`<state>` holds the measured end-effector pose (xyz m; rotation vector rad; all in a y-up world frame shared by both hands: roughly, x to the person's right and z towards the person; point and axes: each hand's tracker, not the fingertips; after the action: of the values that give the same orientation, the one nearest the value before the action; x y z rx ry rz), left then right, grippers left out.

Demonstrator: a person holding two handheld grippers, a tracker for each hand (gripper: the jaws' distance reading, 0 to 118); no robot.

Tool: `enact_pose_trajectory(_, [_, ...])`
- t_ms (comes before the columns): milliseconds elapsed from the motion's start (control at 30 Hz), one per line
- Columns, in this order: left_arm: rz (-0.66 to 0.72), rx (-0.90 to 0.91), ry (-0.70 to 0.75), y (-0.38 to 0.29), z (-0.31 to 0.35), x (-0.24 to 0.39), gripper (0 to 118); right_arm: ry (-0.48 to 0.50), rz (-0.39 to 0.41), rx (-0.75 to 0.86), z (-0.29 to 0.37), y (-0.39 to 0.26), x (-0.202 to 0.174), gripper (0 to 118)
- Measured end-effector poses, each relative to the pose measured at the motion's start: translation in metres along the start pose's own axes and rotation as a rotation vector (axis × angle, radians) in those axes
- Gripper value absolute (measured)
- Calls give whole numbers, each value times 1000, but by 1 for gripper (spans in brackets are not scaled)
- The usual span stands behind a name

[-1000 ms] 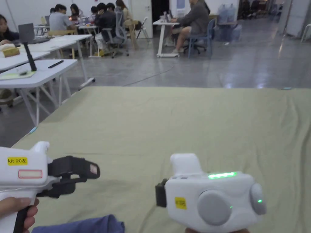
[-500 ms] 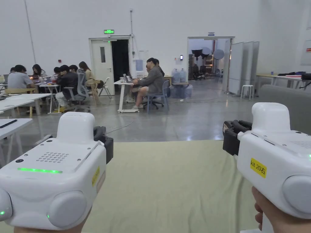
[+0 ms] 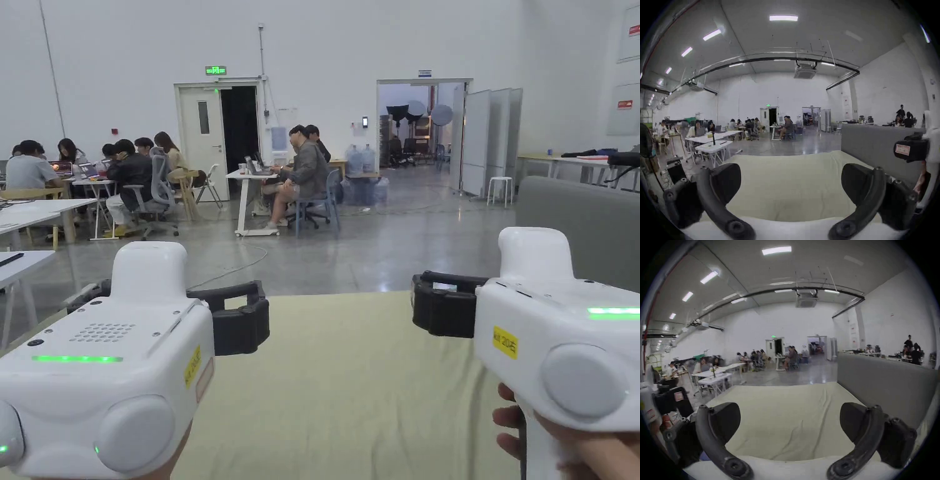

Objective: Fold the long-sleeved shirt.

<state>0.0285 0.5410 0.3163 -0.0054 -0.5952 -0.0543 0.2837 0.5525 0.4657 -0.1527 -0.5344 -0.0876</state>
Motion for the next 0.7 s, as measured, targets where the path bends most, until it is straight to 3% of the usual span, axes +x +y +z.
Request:
enact_pose_trajectory(100, [19, -24, -29, -5, -2, -7, 118, -1, 30, 22, -4, -3, -8, 118])
enact_pose_trajectory(233, [31, -46, -35, -7, -1, -11, 118, 119, -22, 41, -1, -3, -11, 118])
enact_pose_trajectory(700, [18, -51, -85, -4, -3, -16, 118, 92, 49, 39, -8, -4, -43, 118])
